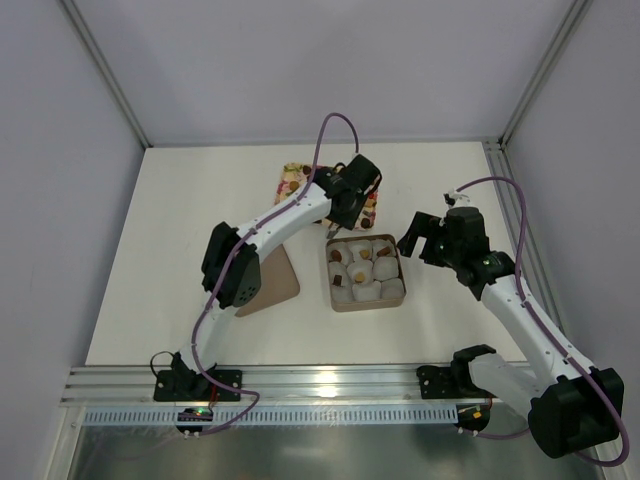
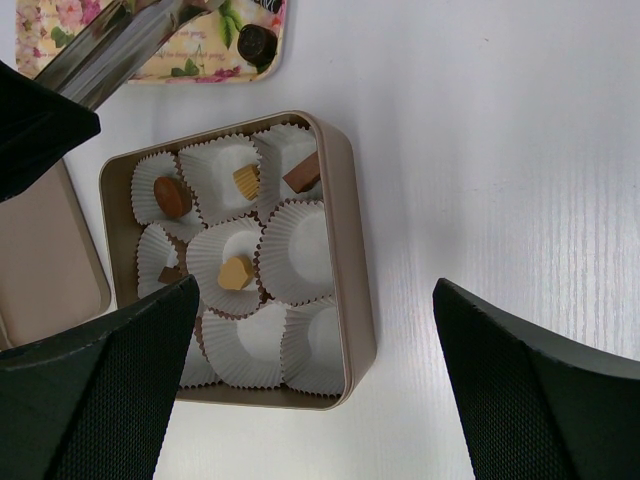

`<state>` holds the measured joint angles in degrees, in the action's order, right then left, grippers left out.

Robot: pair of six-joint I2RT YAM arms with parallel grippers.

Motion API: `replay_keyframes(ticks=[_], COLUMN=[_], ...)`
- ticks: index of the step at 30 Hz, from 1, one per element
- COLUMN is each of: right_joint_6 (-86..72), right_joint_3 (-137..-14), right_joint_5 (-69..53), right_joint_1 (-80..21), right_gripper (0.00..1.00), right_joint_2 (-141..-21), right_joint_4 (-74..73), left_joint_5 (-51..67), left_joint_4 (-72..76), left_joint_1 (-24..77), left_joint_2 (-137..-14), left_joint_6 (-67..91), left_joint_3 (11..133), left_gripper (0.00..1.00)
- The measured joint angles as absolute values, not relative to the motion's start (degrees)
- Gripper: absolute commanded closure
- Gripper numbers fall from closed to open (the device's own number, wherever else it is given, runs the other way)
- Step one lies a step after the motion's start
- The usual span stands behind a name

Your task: Pack the chocolate

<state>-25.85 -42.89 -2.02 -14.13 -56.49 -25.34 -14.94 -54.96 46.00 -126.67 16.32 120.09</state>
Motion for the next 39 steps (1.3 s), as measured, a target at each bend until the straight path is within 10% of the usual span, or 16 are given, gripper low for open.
replay_keyframes(ticks=[39], right_joint_6=[-25.85], right_joint_3=[-42.89], right_joint_5=[-2.04], right_joint_1=[-14.13], right_gripper=[0.01], right_joint_2=[-56.51], right_joint_4=[-25.32], left_joint_5=[-14.68], left_joint_4=[-58.76], left_joint_1=[45.74], left_joint_2=[-122.43], left_joint_6=[16.05], left_joint_3=[123.31], left_gripper=[0.76])
